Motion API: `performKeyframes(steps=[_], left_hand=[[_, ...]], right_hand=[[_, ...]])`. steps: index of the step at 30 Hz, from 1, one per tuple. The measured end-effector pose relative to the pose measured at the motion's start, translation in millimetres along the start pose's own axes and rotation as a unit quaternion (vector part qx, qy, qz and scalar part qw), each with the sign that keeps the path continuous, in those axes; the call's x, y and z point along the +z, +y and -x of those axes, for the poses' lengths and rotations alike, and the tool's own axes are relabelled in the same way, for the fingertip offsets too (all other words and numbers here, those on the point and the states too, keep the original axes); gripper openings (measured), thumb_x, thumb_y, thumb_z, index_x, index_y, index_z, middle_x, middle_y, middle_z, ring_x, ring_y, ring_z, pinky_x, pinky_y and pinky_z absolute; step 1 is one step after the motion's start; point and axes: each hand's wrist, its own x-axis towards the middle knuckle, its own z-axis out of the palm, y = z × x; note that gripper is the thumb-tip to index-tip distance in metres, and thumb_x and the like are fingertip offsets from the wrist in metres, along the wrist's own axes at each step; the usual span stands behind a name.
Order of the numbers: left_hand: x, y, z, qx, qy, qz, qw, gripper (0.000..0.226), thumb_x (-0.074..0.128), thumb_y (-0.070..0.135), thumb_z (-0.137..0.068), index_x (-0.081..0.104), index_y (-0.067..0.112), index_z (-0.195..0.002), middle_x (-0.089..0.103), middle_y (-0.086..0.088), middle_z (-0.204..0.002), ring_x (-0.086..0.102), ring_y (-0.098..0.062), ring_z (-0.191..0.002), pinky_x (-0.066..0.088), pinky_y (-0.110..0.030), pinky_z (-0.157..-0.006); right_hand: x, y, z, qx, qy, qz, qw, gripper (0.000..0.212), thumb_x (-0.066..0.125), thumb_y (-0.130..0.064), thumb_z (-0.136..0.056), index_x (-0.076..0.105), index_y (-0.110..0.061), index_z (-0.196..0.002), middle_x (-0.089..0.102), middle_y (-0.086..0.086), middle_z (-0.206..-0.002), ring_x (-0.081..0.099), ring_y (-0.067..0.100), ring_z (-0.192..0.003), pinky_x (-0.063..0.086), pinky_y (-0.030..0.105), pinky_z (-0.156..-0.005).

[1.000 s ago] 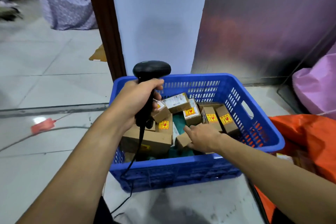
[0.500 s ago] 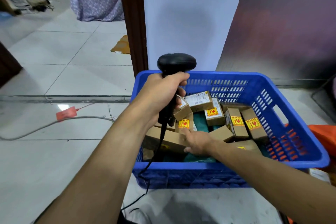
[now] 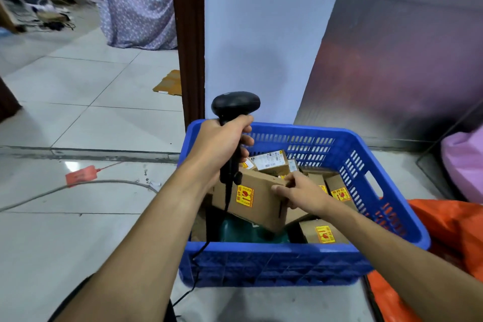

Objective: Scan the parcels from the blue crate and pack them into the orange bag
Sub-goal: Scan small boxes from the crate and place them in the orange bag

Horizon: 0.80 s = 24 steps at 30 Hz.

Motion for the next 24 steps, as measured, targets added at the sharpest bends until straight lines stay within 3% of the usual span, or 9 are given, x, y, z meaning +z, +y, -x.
performKeyframes(steps=[4,8,14,19,24], left_hand=[[2.3,-3.7,-1.3,-0.010,0.010,0.001,1.000,0.026,0.069,0.032,-0.097,0.071,0.007,-0.103,0.067,-0.004,-0.071,0.059,-0.015,-0.059,0.052,-0.029,-0.059],[8.8,-5.5,-0.1,-0.006,0.006,0.004,1.000,0.027,0.070,0.033,-0.098,0.070,0.007,-0.105,0.073,-0.006,-0.077,0.063,-0.017,-0.064,0.054,-0.034,-0.066],[24.5,-7.3,17.3,0.038,-0.066,-0.023,0.997,0.027,0.070,0.033,-0.098,0.072,0.014,-0.116,0.081,-0.003,-0.103,0.077,-0.024,-0.098,0.058,-0.040,-0.082],[49.2,-13.2,41.8,0.039,-0.073,-0.038,0.996,0.022,0.065,0.031,-0.100,0.071,0.014,-0.112,0.081,-0.002,-0.100,0.077,-0.021,-0.087,0.059,-0.037,-0.083],[64.0,-16.4,56.4,0.015,-0.043,0.095,0.994,0.028,0.069,0.032,-0.096,0.070,0.010,-0.113,0.079,-0.012,-0.093,0.068,-0.021,-0.068,0.056,-0.038,-0.076]], right_hand=[[-37.8,3.6,38.5,0.024,0.055,-0.152,0.987,0.032,0.064,-0.040,-0.099,0.056,-0.015,-0.118,0.075,0.008,-0.101,0.076,0.023,-0.085,0.063,0.037,-0.081],[-62.8,19.9,78.3,0.046,0.100,-0.325,0.939,0.038,0.066,-0.038,-0.098,0.057,-0.009,-0.121,0.078,0.015,-0.100,0.078,0.034,-0.084,0.063,0.045,-0.083],[-82.3,36.3,118.6,0.017,0.120,-0.450,0.885,0.041,0.067,-0.030,-0.097,0.057,-0.003,-0.126,0.077,0.020,-0.102,0.076,0.035,-0.085,0.062,0.035,-0.072],[-97.2,42.4,130.3,0.008,0.134,-0.512,0.848,0.042,0.066,-0.030,-0.097,0.059,-0.002,-0.129,0.077,0.020,-0.107,0.077,0.031,-0.081,0.062,0.028,-0.064],[-110.6,44.6,140.9,0.001,0.129,-0.554,0.822,0.040,0.064,-0.029,-0.098,0.057,-0.007,-0.131,0.076,0.022,-0.109,0.076,0.029,-0.085,0.063,0.028,-0.064]])
